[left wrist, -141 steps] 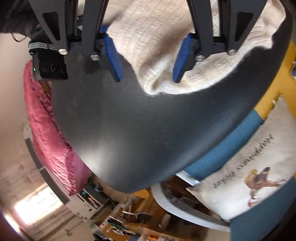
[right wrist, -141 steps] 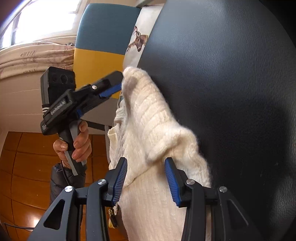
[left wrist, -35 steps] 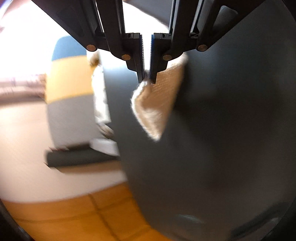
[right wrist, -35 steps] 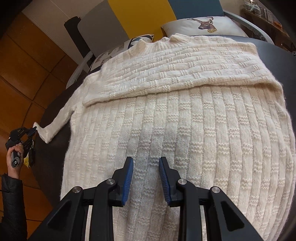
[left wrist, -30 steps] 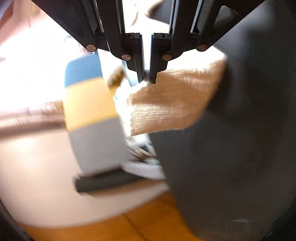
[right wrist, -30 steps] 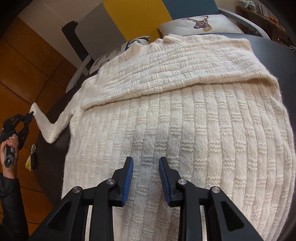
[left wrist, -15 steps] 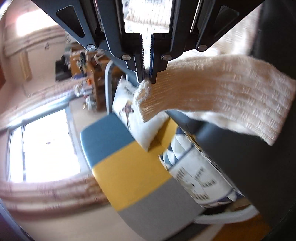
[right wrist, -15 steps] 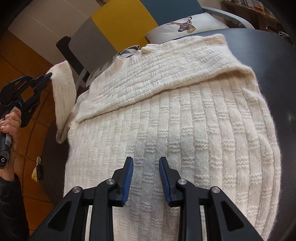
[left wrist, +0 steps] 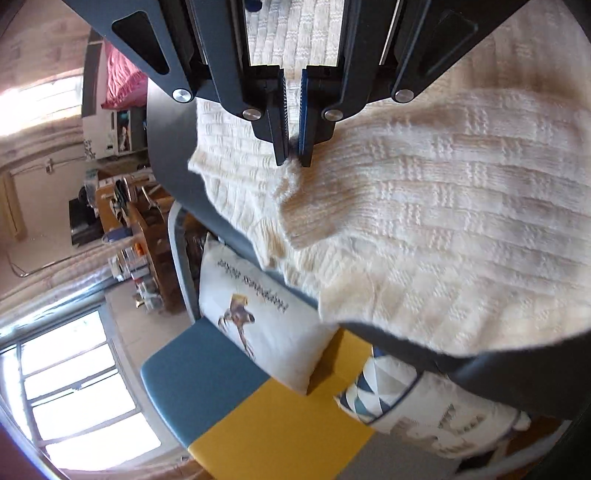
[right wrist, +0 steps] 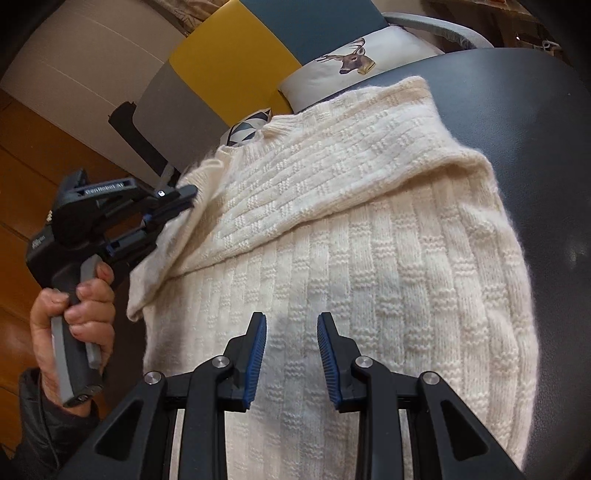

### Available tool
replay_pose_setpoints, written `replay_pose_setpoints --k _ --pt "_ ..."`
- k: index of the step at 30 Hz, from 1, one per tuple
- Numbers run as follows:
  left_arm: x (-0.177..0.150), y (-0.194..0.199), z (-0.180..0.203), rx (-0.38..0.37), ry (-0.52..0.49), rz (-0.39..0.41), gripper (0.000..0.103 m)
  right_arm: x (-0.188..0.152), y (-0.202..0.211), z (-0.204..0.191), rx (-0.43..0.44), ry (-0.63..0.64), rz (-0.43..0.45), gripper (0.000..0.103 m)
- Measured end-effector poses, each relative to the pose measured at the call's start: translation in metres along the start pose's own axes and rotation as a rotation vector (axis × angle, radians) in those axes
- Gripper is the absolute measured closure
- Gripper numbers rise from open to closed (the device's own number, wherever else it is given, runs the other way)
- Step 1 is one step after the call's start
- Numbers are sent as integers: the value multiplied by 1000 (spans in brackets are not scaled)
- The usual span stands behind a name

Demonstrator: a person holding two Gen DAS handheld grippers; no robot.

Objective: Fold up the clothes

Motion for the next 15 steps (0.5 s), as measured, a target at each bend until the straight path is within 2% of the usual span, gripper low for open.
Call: replay_pose_setpoints --k 3,4,7,10,12,15 --pt "-3 -14 -4 -1 2 -49 93 16 -12 -14 99 -63 -10 74" --pt "-3 -13 -5 -12 8 -53 87 21 -16 -19 131 -83 -10 74" --pt "-3 5 -3 -102 53 -54 72 33 -37 -37 241 -163 -35 74" --pt "-2 46 -8 -152 59 -4 65 38 -64 -46 288 -253 -60 73" --pt "-4 80 -27 -177 92 44 61 43 -80 -47 326 -322 -45 73" --pt "-6 128 -59 -211 148 114 56 50 -97 -44 334 -407 -17 73"
Point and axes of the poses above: each gripper's, at about its wrist camera, not at the fingertips, and y roughly against the way its jaws point, z to its right, x to its top, the point moved 9 cm from there along -y, roughly the way its jaws point, and after that the axes turned 1 degree about x, right-handed, at the moved point
